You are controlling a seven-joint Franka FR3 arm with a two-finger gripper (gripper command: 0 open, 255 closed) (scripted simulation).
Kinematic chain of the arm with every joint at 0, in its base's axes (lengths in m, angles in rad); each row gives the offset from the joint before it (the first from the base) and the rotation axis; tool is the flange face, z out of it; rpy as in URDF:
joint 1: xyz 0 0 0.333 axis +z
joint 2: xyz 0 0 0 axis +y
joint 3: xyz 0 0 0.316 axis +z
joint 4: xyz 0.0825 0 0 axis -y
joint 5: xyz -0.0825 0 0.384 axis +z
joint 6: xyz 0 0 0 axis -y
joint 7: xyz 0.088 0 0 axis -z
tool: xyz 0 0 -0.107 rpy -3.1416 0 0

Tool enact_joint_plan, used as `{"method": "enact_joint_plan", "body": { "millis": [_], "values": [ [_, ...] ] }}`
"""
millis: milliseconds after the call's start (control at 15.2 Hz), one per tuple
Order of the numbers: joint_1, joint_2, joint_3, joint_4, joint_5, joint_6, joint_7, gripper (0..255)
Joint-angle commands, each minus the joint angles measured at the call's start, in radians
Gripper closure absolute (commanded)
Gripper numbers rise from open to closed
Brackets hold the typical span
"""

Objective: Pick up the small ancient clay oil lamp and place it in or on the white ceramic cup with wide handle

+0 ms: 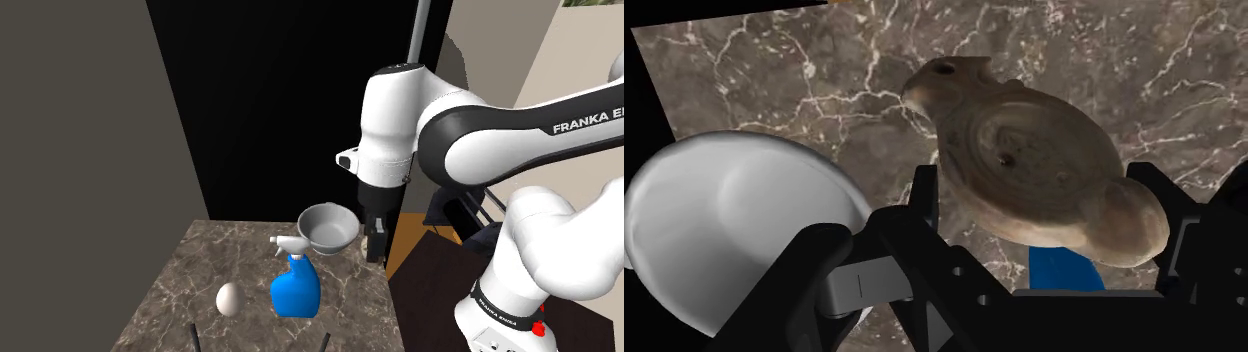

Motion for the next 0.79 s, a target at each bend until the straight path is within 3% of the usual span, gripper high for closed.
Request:
{"method": "enact_joint_plan", "body": {
  "millis": [0, 726],
  "values": [
    [-0.017, 0.026, -0.015, 0.027, -0.017, -0.003, -0.017, 255],
    [-0.153, 0.37, -0.128, 0.304, -0.148, 0.048, -0.171, 255]
  ]
}}
